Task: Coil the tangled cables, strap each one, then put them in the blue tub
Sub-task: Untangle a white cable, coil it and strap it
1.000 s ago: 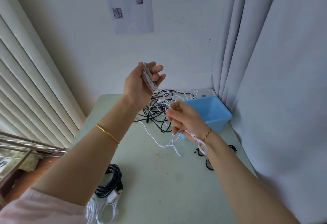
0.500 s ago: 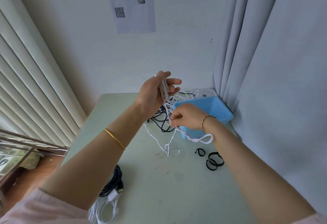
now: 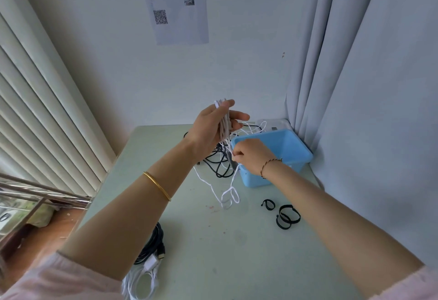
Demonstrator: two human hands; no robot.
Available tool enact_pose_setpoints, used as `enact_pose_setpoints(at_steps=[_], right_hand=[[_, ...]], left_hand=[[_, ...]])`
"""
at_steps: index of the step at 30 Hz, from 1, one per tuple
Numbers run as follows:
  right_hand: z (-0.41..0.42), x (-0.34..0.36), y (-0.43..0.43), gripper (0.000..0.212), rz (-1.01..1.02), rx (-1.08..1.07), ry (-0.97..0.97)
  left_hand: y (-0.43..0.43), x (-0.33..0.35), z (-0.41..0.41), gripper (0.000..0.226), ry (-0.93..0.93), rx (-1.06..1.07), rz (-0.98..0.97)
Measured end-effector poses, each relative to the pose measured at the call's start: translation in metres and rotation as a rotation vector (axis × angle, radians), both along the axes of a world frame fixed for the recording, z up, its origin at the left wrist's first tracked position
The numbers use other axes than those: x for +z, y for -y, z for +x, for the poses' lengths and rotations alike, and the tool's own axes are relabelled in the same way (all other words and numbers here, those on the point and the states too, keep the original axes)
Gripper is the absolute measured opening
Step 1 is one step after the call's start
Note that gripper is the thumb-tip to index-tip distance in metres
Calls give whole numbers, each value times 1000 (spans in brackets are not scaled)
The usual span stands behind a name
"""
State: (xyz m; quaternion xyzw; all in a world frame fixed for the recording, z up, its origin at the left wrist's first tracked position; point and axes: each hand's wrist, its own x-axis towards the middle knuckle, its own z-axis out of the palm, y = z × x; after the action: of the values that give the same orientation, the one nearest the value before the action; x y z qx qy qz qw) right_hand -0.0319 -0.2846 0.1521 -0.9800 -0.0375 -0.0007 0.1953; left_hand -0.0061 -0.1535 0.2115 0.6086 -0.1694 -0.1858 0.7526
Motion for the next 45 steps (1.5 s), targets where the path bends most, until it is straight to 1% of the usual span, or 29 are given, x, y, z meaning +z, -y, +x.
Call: enact_pose_setpoints(at_steps=[3, 4, 5, 9, 11, 12, 14, 15, 18, 20, 22, 23, 25, 26, 27, 28, 30, 32, 35, 37, 39, 41, 43, 45], right_hand=[[-5, -14, -4, 20, 613, -118, -74], [-6, -17, -6, 16, 733, -130, -85], [-7, -20, -7, 13, 805, -130, -86], [-13, -19, -10, 10, 946, -63, -68], [-18, -16, -12, 5, 992, 17, -119], [-19, -14, -13, 8, 1011, 44, -148], [-22, -11, -14, 15, 1075, 65, -204], [-23, -10, -14, 17, 1120, 72, -233], [-27, -8, -14, 31, 1227, 51, -290], [-27, -6, -13, 40, 1276, -13, -283], [-26, -2, -10, 42, 1270, -88, -243], [-27, 0, -7, 40, 1223, -122, -204], [-29, 4, -1, 31, 1018, -181, -94], [-30, 5, 2, 24, 908, -193, -42], [-31, 5, 6, 18, 848, -193, -6], [-31, 4, 9, 14, 834, -191, 7], [-31, 1, 16, 14, 882, -205, -3], [-31, -1, 23, 11, 949, -232, -13], [-27, -7, 34, 3, 973, -279, 10], [-23, -14, 44, 9, 967, -338, 14], [-21, -27, 57, 14, 990, -436, 8], [-25, -46, 70, 17, 1038, -529, -57], [-31, -63, 72, 21, 1035, -534, -193], [-34, -72, 61, 24, 912, -468, -335]], left_hand=[[0, 5, 5, 31, 7, 19, -63], [-1, 6, 8, 30, 9, 29, -81], [-2, 5, 10, 29, 9, 44, -96], [-3, 4, 15, 21, 6, 132, -195], [-3, 3, 14, 16, 17, 202, -216], [-3, 2, 13, 18, 37, 224, -204], [-4, -1, 10, 24, 125, 244, -103], [-4, -4, 9, 24, 189, 245, -20], [-6, -11, 11, 26, 448, 235, 334], [-8, -18, 16, 19, 684, 235, 612], [-13, -25, 20, 16, 877, 214, 873], [-17, -28, 22, 18, 939, 181, 982], [-24, -30, 23, 21, 1054, 102, 1115], [-28, -29, 22, 15, 1094, 78, 1124], [-31, -27, 20, 10, 1099, 48, 1114], [-34, -24, 18, 13, 1080, 5, 1102], [-37, -19, 16, 19, 1033, -95, 1138], [-40, -21, 17, 25, 1012, -135, 1237], [-44, -25, 20, 32, 926, -52, 1401], [-45, -22, 19, 36, 907, -10, 1538], [-47, -15, 19, 39, 922, 36, 1613], [-56, -7, 23, 36, 897, 148, 1601], [-66, 0, 31, 31, 877, 286, 1540], [-68, 5, 36, 29, 855, 393, 1450]])
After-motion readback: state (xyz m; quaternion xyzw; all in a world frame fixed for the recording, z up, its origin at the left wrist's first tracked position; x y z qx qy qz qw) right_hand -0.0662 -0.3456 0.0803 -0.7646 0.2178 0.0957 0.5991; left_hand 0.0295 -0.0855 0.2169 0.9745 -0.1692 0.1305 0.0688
